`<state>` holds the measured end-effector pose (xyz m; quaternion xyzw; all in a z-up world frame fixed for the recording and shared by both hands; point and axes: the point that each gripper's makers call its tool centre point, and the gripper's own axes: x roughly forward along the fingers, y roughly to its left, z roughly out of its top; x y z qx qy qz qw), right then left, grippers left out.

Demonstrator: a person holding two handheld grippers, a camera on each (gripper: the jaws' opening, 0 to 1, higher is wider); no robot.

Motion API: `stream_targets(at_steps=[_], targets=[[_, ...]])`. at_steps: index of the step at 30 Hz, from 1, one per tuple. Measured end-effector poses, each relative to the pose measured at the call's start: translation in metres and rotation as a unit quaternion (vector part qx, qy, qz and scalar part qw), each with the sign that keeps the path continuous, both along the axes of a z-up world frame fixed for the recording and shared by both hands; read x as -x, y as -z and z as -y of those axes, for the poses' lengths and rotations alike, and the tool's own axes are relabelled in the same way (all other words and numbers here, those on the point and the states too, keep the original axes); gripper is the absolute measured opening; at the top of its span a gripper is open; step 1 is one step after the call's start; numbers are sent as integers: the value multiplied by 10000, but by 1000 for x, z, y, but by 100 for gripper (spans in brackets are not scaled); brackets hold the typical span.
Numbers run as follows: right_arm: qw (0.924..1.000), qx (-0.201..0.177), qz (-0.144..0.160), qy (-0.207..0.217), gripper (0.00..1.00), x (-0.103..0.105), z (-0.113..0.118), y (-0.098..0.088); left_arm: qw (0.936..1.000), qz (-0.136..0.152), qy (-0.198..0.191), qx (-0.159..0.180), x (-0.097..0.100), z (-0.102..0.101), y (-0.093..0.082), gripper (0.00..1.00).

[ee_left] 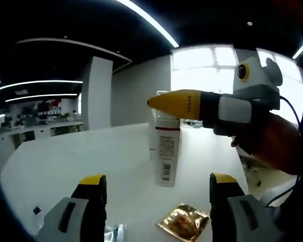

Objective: Arrange the skincare products in the storage area until every visible bottle or jar stands upright without overlapping.

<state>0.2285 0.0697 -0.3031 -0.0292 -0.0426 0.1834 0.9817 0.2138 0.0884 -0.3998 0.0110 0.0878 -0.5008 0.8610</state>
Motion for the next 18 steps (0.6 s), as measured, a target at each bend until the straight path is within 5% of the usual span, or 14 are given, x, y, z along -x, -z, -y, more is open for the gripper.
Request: stream_targets(at_steps=[3,18], targets=[[10000,-6,7,59,18,0,5,-1,9999,-11,-96,57,-2,-3,-1,99],[9993,9,32,385,18,-4,39,-3,9998,18,-62,179,-2,-6,-5,100]])
